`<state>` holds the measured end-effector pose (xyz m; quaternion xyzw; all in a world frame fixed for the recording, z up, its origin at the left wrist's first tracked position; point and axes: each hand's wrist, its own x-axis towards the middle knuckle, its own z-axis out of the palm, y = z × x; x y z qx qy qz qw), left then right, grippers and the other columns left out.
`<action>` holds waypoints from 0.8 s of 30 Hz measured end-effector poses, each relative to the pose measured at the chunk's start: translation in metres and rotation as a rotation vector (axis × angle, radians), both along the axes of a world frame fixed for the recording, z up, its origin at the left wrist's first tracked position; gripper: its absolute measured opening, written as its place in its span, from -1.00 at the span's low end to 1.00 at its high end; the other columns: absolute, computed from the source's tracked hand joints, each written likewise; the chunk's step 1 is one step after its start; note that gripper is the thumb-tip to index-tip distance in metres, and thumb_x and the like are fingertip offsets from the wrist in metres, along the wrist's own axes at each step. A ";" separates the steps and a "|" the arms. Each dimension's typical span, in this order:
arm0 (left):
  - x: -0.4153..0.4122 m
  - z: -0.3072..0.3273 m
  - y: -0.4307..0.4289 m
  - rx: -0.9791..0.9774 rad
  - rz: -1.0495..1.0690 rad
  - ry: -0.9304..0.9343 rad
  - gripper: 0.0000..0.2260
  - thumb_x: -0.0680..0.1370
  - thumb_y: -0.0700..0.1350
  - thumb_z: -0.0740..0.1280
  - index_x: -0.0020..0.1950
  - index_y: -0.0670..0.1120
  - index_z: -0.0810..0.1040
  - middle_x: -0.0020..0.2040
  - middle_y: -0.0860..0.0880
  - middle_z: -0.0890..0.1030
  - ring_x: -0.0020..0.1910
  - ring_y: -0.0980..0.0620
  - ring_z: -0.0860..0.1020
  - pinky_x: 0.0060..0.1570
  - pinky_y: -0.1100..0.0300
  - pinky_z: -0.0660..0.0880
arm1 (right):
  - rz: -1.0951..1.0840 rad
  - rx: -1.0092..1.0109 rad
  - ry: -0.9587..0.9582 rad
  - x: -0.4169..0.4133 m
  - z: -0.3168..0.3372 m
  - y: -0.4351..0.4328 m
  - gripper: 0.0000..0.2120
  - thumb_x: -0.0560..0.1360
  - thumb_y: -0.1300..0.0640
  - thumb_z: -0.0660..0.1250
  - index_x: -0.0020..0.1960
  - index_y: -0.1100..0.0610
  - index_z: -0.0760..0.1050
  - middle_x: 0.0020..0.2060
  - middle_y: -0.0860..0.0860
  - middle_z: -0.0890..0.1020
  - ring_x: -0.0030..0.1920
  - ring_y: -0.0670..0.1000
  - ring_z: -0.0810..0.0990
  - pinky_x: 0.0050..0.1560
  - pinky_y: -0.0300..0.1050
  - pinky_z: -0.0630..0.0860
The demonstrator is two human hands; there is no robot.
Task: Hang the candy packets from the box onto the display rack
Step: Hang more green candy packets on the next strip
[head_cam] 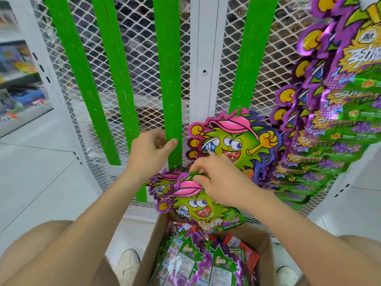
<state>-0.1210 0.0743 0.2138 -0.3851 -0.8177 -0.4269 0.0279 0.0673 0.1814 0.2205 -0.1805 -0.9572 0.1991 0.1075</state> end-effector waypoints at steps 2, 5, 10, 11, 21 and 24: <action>-0.004 -0.003 -0.008 -0.128 -0.088 -0.063 -0.62 0.64 0.16 0.39 -0.25 -0.06 0.56 -0.38 0.07 0.61 -0.30 0.07 0.63 -0.32 0.17 0.38 | 0.007 -0.011 -0.034 -0.002 -0.002 -0.004 -0.78 0.66 0.07 0.36 0.28 0.03 0.63 0.09 -0.01 0.67 0.21 0.03 0.48 0.25 -0.06 0.41; -0.008 -0.009 -0.020 -0.312 -0.219 -0.137 -0.56 0.70 0.19 0.28 -0.11 -0.16 0.62 -0.21 -0.14 0.71 -0.26 0.04 0.71 -0.39 0.23 0.38 | 0.006 -0.062 -0.018 -0.008 -0.005 -0.005 -0.80 0.62 0.04 0.42 0.22 0.03 0.66 -0.04 -0.05 0.72 0.10 0.02 0.58 0.19 -0.10 0.48; -0.004 -0.010 -0.031 -0.314 -0.321 -0.208 -0.51 0.72 0.16 0.26 -0.14 -0.26 0.49 -0.36 -0.16 0.46 -0.43 -0.02 0.44 -0.33 0.03 0.37 | -0.098 -0.116 0.137 -0.016 -0.005 -0.007 -0.88 0.57 0.08 0.49 0.09 0.03 0.70 -0.23 -0.08 0.71 -0.26 -0.25 0.56 -0.06 -0.21 0.48; -0.003 -0.009 -0.032 -0.321 -0.318 -0.228 -0.51 0.72 0.15 0.25 -0.16 -0.25 0.45 -0.38 -0.08 0.38 -0.42 0.01 0.35 -0.33 0.05 0.29 | -0.126 -0.137 0.168 -0.018 -0.006 -0.007 -0.88 0.56 0.08 0.49 0.10 0.02 0.70 -0.22 -0.08 0.71 -0.25 -0.28 0.55 -0.01 -0.18 0.52; 0.006 0.002 -0.036 -0.255 -0.355 -0.470 -0.67 0.72 0.20 0.24 -0.04 0.03 0.64 -0.15 0.27 0.66 -0.12 0.28 0.56 0.04 0.28 0.47 | -0.287 -0.253 0.335 -0.030 -0.013 -0.016 -0.89 0.53 0.11 0.49 0.05 0.02 0.68 -0.27 -0.13 0.71 -0.23 -0.15 0.66 0.07 -0.04 0.62; 0.003 -0.002 -0.038 -0.247 -0.378 -0.462 -0.50 0.69 0.28 0.23 -0.01 -0.16 0.62 -0.20 -0.15 0.63 -0.20 0.00 0.54 -0.06 -0.12 0.54 | -0.313 -0.265 0.351 -0.030 -0.017 -0.017 -0.89 0.51 0.15 0.47 0.04 0.04 0.66 -0.33 -0.11 0.70 -0.32 -0.18 0.62 -0.07 -0.13 0.58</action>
